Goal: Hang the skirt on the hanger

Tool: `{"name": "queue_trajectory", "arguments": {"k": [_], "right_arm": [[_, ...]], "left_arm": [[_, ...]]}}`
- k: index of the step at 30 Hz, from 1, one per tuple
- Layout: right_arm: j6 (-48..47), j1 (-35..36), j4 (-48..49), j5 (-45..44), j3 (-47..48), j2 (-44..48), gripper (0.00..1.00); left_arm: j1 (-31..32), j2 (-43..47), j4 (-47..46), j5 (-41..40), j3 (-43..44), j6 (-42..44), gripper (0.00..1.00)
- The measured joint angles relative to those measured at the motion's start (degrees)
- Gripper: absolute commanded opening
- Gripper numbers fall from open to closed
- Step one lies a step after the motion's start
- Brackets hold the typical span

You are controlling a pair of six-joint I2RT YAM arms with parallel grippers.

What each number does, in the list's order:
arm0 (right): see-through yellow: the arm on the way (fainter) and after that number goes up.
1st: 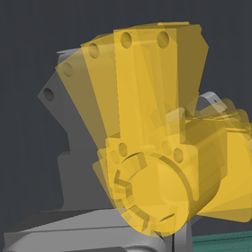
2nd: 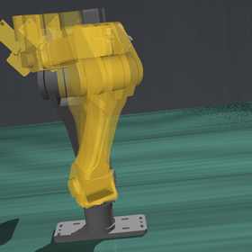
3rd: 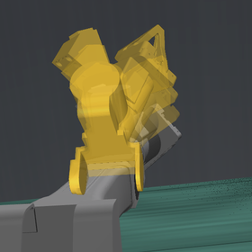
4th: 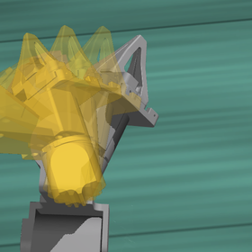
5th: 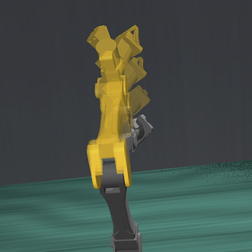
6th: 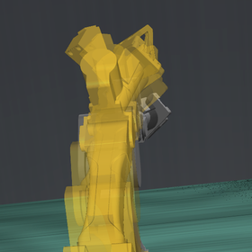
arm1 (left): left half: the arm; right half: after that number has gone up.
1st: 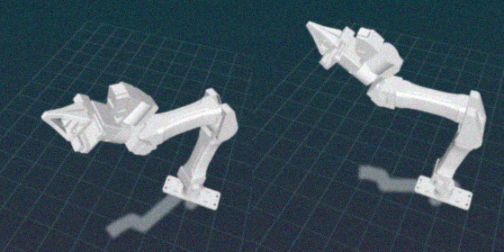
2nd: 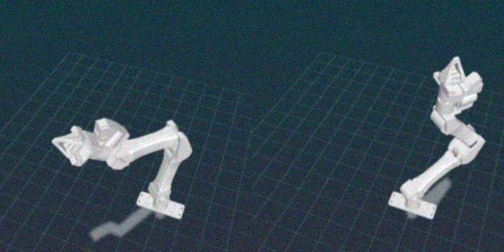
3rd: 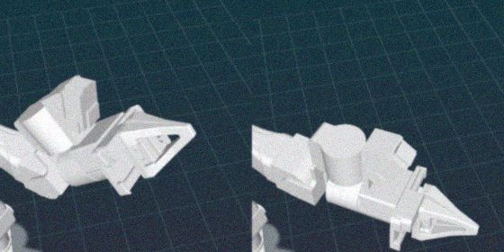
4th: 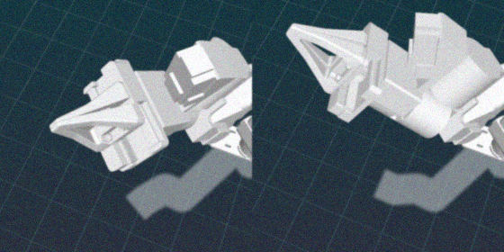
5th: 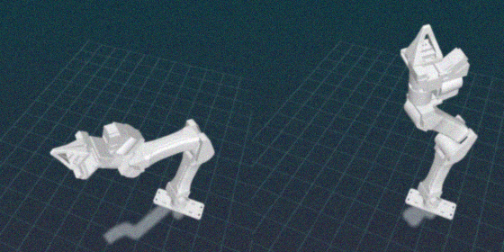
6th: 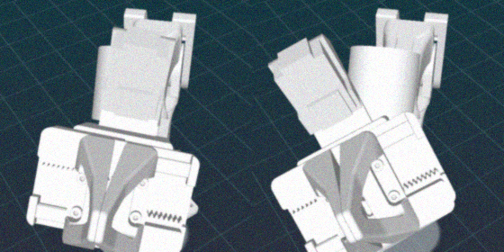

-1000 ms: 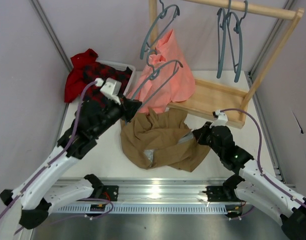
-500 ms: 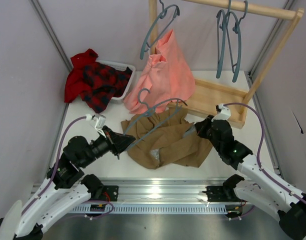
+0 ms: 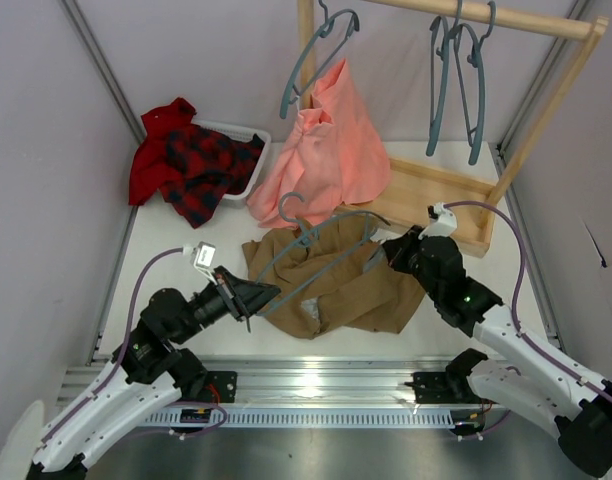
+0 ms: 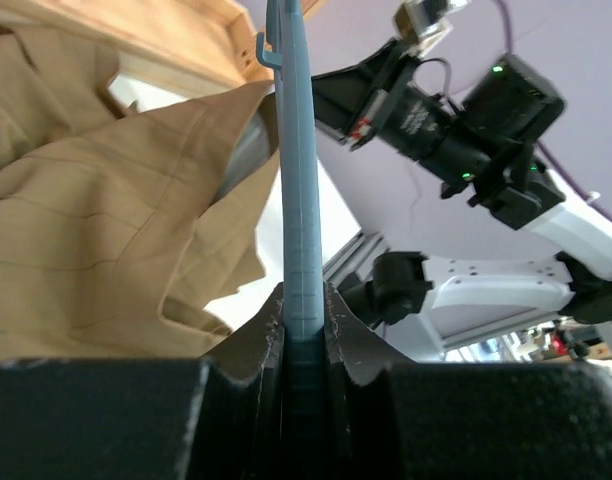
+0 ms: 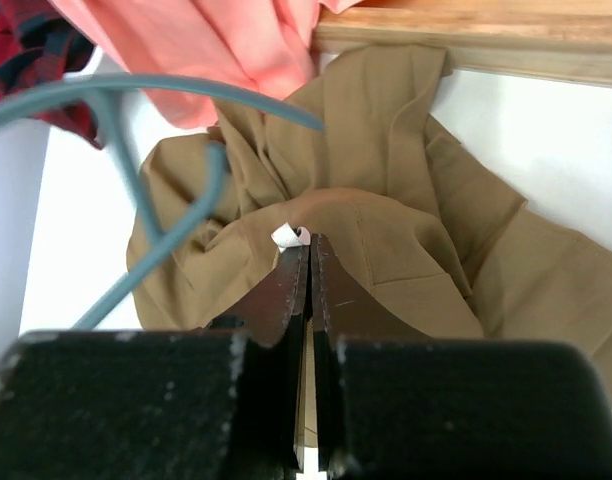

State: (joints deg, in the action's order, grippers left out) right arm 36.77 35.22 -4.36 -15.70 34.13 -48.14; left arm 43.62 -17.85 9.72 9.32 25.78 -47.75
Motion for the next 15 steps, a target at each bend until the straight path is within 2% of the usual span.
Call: {"name": "queue_trajectory", "arguments": {"k": [6,15], "right_arm": [[1.9,0.2,-3.7,-3.1,4.3,-4.0,0.0],[3.5,0.4,-5.1,-5.1,5.5,-5.2,0.0]], "left_arm": [[1.7,-0.1,-3.5,-1.6,-0.2,-2.1,0.0],[3.3,-1.4,-4.2,-3.1,-0.2,-2.3,0.0]]}}
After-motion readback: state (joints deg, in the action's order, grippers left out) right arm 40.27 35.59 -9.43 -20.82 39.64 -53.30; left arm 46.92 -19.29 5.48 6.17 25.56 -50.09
